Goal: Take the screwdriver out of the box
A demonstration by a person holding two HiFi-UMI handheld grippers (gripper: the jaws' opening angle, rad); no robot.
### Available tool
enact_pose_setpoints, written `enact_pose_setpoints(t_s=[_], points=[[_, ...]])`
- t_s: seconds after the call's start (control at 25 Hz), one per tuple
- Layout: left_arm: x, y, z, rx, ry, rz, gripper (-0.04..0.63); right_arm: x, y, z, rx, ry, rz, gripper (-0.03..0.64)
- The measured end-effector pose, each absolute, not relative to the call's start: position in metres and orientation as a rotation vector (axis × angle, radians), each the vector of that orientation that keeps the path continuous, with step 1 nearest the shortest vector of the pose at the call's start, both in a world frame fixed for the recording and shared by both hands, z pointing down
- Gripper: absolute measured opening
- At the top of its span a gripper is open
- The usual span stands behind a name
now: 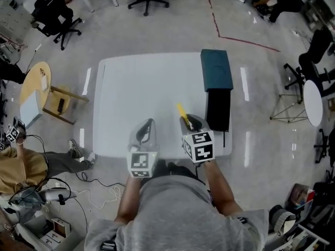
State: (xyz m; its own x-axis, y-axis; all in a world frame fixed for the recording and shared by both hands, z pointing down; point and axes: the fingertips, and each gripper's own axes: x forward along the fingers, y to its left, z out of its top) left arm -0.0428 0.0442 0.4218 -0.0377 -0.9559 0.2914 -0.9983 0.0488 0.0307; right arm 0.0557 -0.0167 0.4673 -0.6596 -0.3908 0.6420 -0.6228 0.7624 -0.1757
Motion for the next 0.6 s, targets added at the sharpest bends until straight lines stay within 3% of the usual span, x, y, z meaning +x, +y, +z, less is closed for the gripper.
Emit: enact_pose_setpoints(t_s=[0.6], points=[[-0.123,0.039,0.432,1.872,-2.151,0.250,0.011,-0.031,-0.025,0.474,0.626,-2.377,0.489,0.086]])
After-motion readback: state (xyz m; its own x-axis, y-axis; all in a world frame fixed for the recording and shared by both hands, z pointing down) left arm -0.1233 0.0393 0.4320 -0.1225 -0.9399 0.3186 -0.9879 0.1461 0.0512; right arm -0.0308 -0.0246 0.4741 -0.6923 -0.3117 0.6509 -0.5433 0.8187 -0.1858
